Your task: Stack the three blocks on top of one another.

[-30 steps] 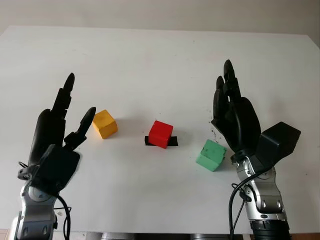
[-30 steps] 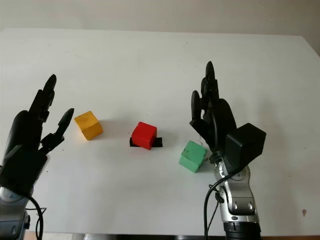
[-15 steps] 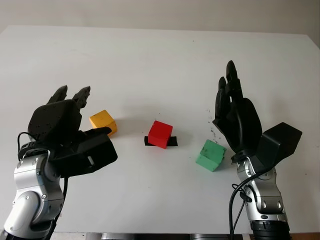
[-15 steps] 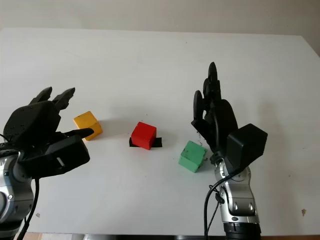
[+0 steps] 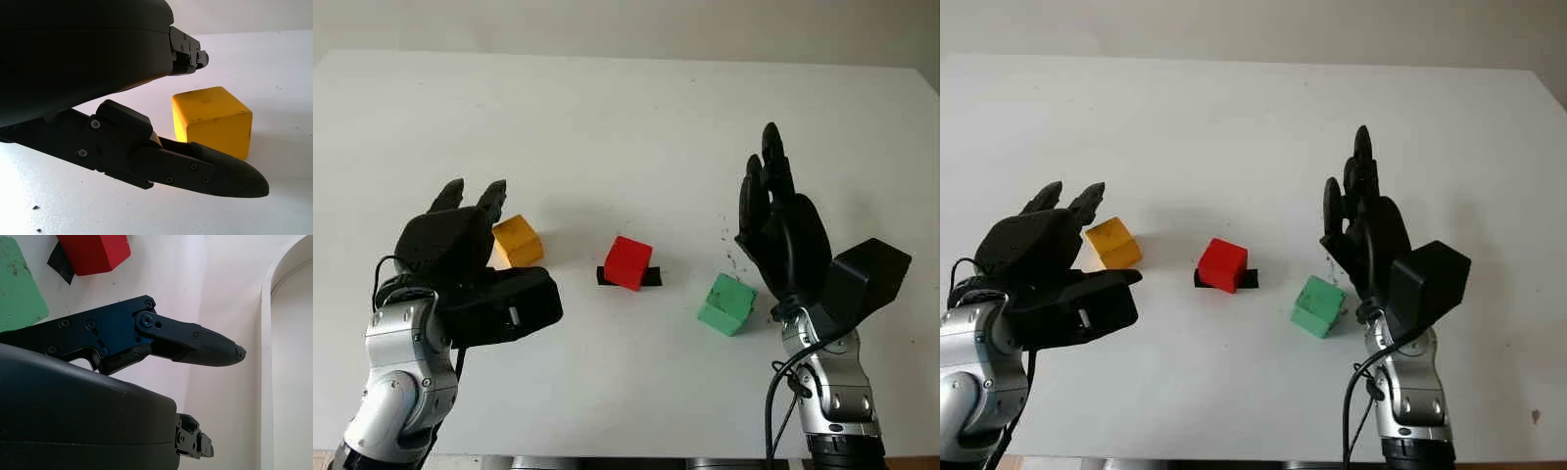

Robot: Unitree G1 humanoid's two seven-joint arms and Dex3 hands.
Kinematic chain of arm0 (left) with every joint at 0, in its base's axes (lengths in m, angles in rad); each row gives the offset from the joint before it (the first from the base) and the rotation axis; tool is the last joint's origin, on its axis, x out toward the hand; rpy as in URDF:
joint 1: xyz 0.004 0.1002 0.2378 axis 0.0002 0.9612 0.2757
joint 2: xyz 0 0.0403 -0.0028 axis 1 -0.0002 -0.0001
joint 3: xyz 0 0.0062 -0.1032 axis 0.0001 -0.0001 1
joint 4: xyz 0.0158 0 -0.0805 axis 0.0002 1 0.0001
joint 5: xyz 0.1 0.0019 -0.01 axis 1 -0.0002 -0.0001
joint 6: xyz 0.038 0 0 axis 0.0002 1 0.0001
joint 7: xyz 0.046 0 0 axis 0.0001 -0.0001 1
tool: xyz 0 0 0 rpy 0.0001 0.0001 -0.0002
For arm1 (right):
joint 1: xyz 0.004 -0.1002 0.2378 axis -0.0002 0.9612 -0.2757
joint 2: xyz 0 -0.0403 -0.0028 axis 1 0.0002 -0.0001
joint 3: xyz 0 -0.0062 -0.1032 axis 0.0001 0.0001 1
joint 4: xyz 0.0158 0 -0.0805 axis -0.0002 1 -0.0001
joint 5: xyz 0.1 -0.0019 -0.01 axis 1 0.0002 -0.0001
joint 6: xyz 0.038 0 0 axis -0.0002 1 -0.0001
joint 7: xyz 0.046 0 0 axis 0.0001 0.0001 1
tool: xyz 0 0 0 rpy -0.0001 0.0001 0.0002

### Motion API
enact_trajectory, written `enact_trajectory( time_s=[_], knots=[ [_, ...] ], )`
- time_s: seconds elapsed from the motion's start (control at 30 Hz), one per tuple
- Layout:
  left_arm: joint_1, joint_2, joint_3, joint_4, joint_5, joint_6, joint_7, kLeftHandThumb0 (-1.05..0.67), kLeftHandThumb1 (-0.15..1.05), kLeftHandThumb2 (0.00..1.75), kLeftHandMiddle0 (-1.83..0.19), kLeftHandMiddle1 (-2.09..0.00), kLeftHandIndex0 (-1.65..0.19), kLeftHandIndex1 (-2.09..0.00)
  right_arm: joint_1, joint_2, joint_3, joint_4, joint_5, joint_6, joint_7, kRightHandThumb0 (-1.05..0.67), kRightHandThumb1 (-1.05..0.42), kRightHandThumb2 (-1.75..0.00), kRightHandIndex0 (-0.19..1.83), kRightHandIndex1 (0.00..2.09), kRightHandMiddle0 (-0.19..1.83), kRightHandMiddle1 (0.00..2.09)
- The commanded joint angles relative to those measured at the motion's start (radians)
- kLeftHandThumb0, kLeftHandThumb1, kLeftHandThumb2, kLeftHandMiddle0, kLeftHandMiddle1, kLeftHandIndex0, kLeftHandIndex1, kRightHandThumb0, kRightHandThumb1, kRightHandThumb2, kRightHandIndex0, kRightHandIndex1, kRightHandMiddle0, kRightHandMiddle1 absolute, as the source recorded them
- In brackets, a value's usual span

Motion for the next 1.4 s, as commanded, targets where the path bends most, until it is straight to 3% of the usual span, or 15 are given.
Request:
enact_trajectory(
  time_s=[0.0,0.27,0.3,0.33,0.37,0.4,0.43,0.57,0.67,0.77,0.8,0.93,1.1,1.37],
  knots=[
    [-0.011,-0.015,-0.012,0.014,0.028,0.001,0.015,-1.00,1.05,0.22,0.05,-0.06,-0.08,-0.05,0.010,-0.008,-0.005,-0.026,0.003,0.009,0.002,-0.68,-1.05,-0.64,-0.19,0.00,-0.19,0.00],
    [-0.022,-0.053,-0.009,0.055,0.072,0.000,0.045,-0.92,1.05,0.23,-0.01,-0.07,-0.35,-0.24,0.009,-0.012,-0.002,-0.028,-0.010,0.013,0.006,-0.70,-1.05,-0.63,-0.19,0.00,-0.19,0.00],
    [-0.020,-0.051,-0.009,0.057,0.073,-0.005,0.050,-0.91,1.05,0.24,-0.04,-0.06,-0.29,-0.51,0.010,-0.011,-0.002,-0.029,-0.010,0.011,0.008,-0.70,-1.05,-0.63,-0.19,0.00,-0.19,0.00],
    [-0.019,-0.051,-0.008,0.060,0.075,-0.009,0.057,-0.90,1.05,0.26,-0.08,-0.06,-0.11,-1.08,0.012,-0.012,-0.001,-0.030,-0.011,0.011,0.009,-0.70,-1.05,-0.64,-0.19,0.00,-0.19,0.00],
    [-0.018,-0.051,-0.008,0.063,0.077,-0.012,0.064,-0.88,1.05,0.26,-0.10,-0.06,-0.03,-1.39,0.013,-0.013,-0.001,-0.031,-0.012,0.012,0.009,-0.70,-1.05,-0.64,-0.19,0.00,-0.19,0.00],
    [-0.017,-0.051,-0.007,0.065,0.077,-0.016,0.074,-0.87,1.05,0.27,-0.14,-0.07,-0.01,-1.62,0.015,-0.013,-0.001,-0.032,-0.014,0.012,0.009,-0.69,-1.05,-0.64,-0.19,0.00,-0.19,0.00],
    [-0.016,-0.051,-0.005,0.065,0.073,-0.020,0.078,-0.84,1.05,0.29,-0.19,-0.07,-0.03,-1.71,0.015,-0.013,-0.002,-0.031,-0.015,0.012,0.009,-0.68,-1.05,-0.64,-0.19,0.00,-0.19,0.00],
    [-0.014,-0.056,0.011,0.059,0.044,-0.028,0.085,-0.76,1.05,0.31,-0.29,-0.07,-0.18,-1.36,0.015,-0.008,-0.004,-0.028,-0.014,0.012,0.006,-0.68,-1.05,-0.62,-0.19,0.00,-0.19,0.00],
    [-0.010,-0.058,0.019,0.057,0.023,-0.037,0.102,-0.70,1.05,0.31,-0.32,-0.07,-0.25,-1.26,0.015,-0.004,-0.005,-0.031,-0.012,0.013,0.003,-0.67,-1.05,-0.62,-0.19,0.00,-0.19,0.00],
    [-0.002,-0.059,0.029,0.055,-0.009,-0.058,0.140,-0.62,1.05,0.30,-0.35,-0.07,-0.27,-1.26,0.017,-0.006,-0.005,-0.033,-0.017,0.009,-0.001,-0.65,-1.05,-0.62,-0.19,0.00,-0.19,0.00],
    [0.001,-0.059,0.031,0.056,-0.019,-0.066,0.154,-0.55,1.05,0.29,-0.39,-0.08,-0.24,-1.42,0.017,-0.008,-0.005,-0.034,-0.018,0.008,-0.001,-0.64,-1.05,-0.62,-0.19,0.00,-0.19,0.00],
    [0.011,-0.062,0.045,0.049,-0.064,-0.091,0.201,-0.41,1.05,0.27,-0.44,-0.10,-0.14,-1.65,0.022,-0.010,-0.006,-0.049,-0.022,0.022,-0.008,-0.64,-1.05,-0.61,-0.19,0.00,-0.19,0.00],
    [0.021,-0.060,0.067,0.022,-0.133,-0.132,0.242,-0.38,1.05,0.24,-0.45,-0.10,-0.16,-1.51,0.023,-0.014,-0.004,-0.050,-0.027,0.019,-0.005,-0.63,-1.05,-0.59,-0.19,0.00,-0.19,0.00],
    [0.022,-0.020,0.184,-0.017,-0.434,-0.305,0.252,-0.37,1.05,0.15,-0.43,-0.21,-0.25,-1.40,0.025,-0.015,0.002,-0.033,-0.035,0.008,0.003,-0.60,-1.05,-0.60,-0.19,0.00,-0.19,0.00]
  ],
)
